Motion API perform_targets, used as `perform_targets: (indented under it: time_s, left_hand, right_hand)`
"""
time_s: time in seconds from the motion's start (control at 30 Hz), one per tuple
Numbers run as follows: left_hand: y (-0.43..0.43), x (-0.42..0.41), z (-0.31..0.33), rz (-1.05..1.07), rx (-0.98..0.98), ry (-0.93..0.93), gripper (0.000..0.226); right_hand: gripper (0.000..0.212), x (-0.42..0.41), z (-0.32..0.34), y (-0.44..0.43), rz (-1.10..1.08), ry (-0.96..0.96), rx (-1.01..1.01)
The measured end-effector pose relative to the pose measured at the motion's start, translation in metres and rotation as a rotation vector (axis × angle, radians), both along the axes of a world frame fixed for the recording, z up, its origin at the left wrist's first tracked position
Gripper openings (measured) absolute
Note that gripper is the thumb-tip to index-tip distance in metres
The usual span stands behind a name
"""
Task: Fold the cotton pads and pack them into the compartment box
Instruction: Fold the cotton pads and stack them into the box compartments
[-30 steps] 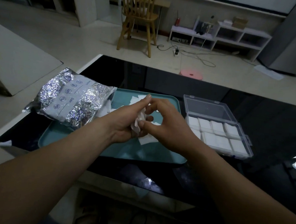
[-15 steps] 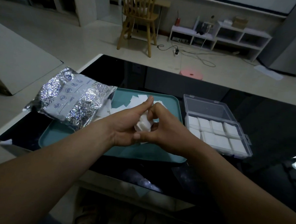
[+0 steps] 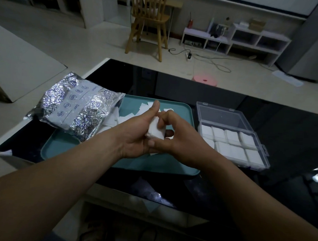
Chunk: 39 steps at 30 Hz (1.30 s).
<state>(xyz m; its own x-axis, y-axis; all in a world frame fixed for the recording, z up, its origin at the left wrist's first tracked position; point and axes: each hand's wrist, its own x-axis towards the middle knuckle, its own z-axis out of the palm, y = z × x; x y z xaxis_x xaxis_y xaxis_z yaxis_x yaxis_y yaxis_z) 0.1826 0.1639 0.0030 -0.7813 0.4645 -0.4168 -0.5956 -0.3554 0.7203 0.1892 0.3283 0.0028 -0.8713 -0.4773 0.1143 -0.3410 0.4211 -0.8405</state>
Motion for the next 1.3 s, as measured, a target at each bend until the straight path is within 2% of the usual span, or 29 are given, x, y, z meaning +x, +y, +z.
perform_targets:
  time_s: [0.07, 0.3, 0.53, 0.63, 0.8, 0.93, 1.03, 1.17, 1.3]
  left_hand:
    - [0.002, 0.001, 0.0, -0.014, -0.015, -0.001, 0.082]
    - [0.009, 0.003, -0.001, 0.089, 0.016, -0.027, 0.073]
    - [0.009, 0.004, -0.003, 0.028, 0.006, -0.056, 0.065]
    - [0.009, 0.005, -0.004, 0.005, 0.026, -0.064, 0.07]
    - [0.008, 0.002, -0.006, 0.004, 0.048, -0.089, 0.068]
    - [0.006, 0.001, -0.002, 0.044, 0.111, -0.072, 0.042]
    - [0.01, 0.003, 0.002, 0.151, 0.112, -0.041, 0.032]
    - [0.015, 0.002, 0.003, 0.291, 0.036, 0.032, 0.036]
    - [0.028, 0.011, 0.007, 0.259, -0.117, 0.111, 0.031]
  right_hand:
    - [0.048, 0.001, -0.001, -0.002, 0.005, 0.005, 0.02]
    - [0.05, 0.0, -0.005, -0.007, -0.029, 0.097, 0.039]
    - [0.052, 0.0, -0.002, -0.003, -0.029, 0.139, 0.091]
    - [0.051, 0.001, -0.002, -0.001, -0.02, 0.145, 0.135]
    - [0.047, 0.002, 0.001, -0.002, -0.023, 0.092, 0.115]
    - [0.037, 0.003, 0.008, 0.004, -0.104, 0.091, 0.071]
    - [0.03, 0.006, 0.009, 0.009, -0.142, 0.009, 0.054]
    - [0.028, 0.004, 0.013, 0.01, -0.369, -0.069, 0.011]
    - [0.017, 0.003, 0.011, 0.012, -0.405, -0.181, -0.01]
